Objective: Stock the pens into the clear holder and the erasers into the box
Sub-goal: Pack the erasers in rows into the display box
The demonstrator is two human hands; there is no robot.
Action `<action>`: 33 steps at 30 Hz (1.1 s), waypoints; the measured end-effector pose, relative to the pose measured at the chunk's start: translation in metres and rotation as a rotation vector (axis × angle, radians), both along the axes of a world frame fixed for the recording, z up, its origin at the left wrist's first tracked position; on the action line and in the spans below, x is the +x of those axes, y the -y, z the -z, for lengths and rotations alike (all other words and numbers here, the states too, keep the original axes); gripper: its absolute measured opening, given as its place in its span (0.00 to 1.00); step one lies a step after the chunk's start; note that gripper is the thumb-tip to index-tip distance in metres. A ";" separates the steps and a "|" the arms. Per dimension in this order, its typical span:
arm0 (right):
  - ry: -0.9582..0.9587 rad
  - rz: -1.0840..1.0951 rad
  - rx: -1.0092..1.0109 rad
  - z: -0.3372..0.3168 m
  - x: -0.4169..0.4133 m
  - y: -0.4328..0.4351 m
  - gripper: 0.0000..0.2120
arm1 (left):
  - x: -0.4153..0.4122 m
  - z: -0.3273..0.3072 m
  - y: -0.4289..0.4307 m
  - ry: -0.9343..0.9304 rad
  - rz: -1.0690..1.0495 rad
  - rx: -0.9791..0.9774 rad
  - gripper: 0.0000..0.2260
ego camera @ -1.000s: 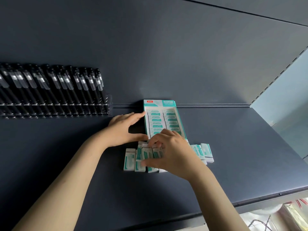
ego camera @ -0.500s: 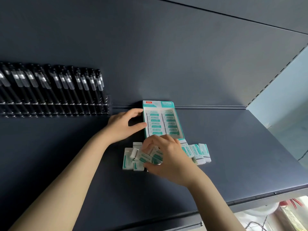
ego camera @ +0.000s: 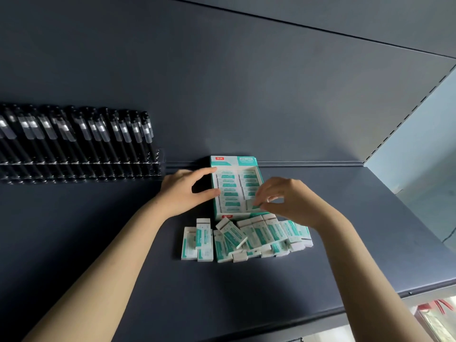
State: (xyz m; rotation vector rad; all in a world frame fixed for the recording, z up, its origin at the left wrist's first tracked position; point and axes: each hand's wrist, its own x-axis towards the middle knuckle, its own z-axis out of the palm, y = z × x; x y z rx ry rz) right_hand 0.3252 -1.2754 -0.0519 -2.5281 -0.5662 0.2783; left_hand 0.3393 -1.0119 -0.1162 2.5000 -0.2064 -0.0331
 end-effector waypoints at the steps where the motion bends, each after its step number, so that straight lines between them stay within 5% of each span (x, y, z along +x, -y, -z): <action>1: -0.009 -0.011 -0.004 -0.001 0.001 -0.002 0.09 | 0.001 0.002 -0.001 0.002 0.001 0.001 0.28; 7: -0.062 -0.026 -0.060 -0.006 0.000 0.000 0.08 | 0.005 0.012 -0.005 0.024 0.007 -0.005 0.36; 14: 0.009 -0.043 -0.167 0.011 -0.004 0.008 0.15 | 0.011 0.020 -0.008 -0.012 0.011 -0.015 0.34; 22: 0.169 -0.011 -0.013 0.017 -0.031 -0.011 0.09 | 0.010 0.018 -0.007 -0.008 0.011 -0.022 0.35; 27: 0.198 -0.033 -0.033 0.028 -0.053 -0.027 0.24 | 0.008 0.014 -0.005 -0.006 0.006 -0.022 0.30; 33: 0.217 -0.021 -0.014 0.038 -0.055 -0.028 0.18 | 0.009 0.014 -0.007 -0.051 0.009 -0.089 0.32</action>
